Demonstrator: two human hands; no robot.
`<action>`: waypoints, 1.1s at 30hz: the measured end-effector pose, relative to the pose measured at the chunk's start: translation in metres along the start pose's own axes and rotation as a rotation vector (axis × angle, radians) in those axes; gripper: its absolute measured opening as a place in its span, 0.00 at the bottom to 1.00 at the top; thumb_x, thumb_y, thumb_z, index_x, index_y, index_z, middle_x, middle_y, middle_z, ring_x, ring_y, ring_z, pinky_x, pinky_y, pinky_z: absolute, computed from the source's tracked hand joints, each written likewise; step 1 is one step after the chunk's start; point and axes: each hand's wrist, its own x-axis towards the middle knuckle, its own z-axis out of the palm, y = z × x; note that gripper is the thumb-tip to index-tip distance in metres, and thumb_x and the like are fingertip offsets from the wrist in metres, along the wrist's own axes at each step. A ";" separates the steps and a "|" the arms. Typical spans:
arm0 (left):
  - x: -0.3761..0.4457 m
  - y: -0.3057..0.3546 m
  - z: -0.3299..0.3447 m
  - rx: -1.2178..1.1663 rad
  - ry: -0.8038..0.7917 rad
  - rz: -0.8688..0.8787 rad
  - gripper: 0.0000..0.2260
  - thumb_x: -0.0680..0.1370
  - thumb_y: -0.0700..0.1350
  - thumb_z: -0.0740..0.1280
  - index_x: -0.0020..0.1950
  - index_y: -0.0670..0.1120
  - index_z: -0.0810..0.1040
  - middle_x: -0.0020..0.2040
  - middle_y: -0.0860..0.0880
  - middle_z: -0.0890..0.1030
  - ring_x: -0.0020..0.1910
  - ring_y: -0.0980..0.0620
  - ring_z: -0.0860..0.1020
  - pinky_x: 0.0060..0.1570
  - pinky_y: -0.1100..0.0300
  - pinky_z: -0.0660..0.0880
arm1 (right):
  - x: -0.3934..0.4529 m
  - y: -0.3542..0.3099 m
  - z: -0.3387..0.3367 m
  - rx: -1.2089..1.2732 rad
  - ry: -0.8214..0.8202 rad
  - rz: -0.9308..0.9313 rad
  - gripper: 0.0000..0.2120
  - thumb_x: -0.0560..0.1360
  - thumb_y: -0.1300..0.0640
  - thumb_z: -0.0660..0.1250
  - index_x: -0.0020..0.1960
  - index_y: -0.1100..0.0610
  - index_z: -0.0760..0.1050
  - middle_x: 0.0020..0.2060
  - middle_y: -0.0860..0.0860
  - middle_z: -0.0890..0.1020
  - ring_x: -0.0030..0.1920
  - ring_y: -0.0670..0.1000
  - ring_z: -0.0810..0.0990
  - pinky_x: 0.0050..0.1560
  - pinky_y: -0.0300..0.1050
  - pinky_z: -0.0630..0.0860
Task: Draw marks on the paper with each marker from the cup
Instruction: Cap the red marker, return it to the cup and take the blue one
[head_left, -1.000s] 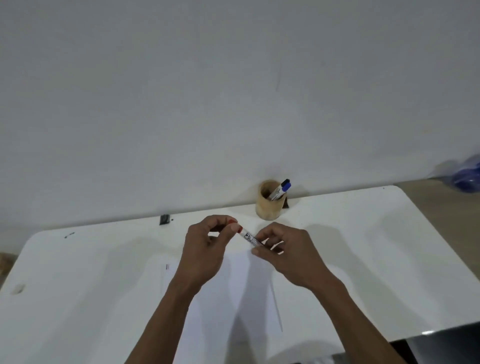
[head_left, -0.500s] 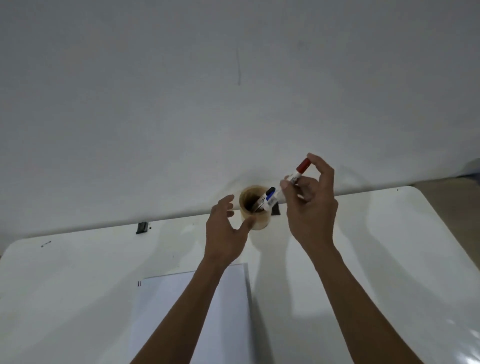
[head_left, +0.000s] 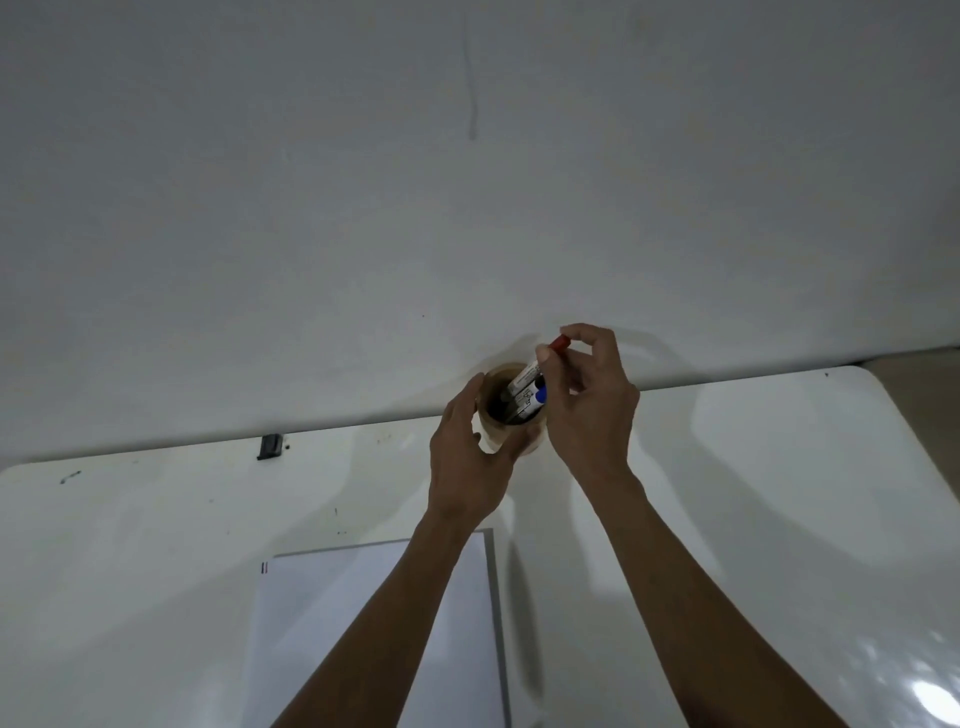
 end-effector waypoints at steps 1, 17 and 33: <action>0.000 -0.002 0.001 -0.020 0.010 -0.004 0.33 0.72 0.50 0.77 0.60 0.81 0.62 0.59 0.78 0.73 0.63 0.67 0.74 0.60 0.52 0.79 | -0.001 0.002 0.001 -0.010 -0.008 0.001 0.09 0.79 0.54 0.71 0.57 0.53 0.75 0.42 0.50 0.88 0.43 0.43 0.86 0.44 0.30 0.78; 0.001 -0.022 0.012 -0.163 0.022 -0.005 0.32 0.72 0.47 0.77 0.74 0.52 0.69 0.67 0.58 0.76 0.66 0.57 0.76 0.61 0.61 0.78 | -0.008 0.002 -0.009 -0.031 0.030 0.160 0.10 0.78 0.50 0.71 0.55 0.55 0.81 0.46 0.44 0.85 0.49 0.38 0.82 0.46 0.27 0.76; -0.004 -0.013 0.006 -0.159 0.019 -0.011 0.28 0.73 0.47 0.75 0.68 0.66 0.70 0.60 0.70 0.78 0.61 0.68 0.76 0.56 0.71 0.77 | -0.028 0.010 -0.011 0.027 0.012 0.236 0.09 0.73 0.54 0.78 0.49 0.59 0.85 0.43 0.51 0.87 0.47 0.48 0.85 0.46 0.27 0.74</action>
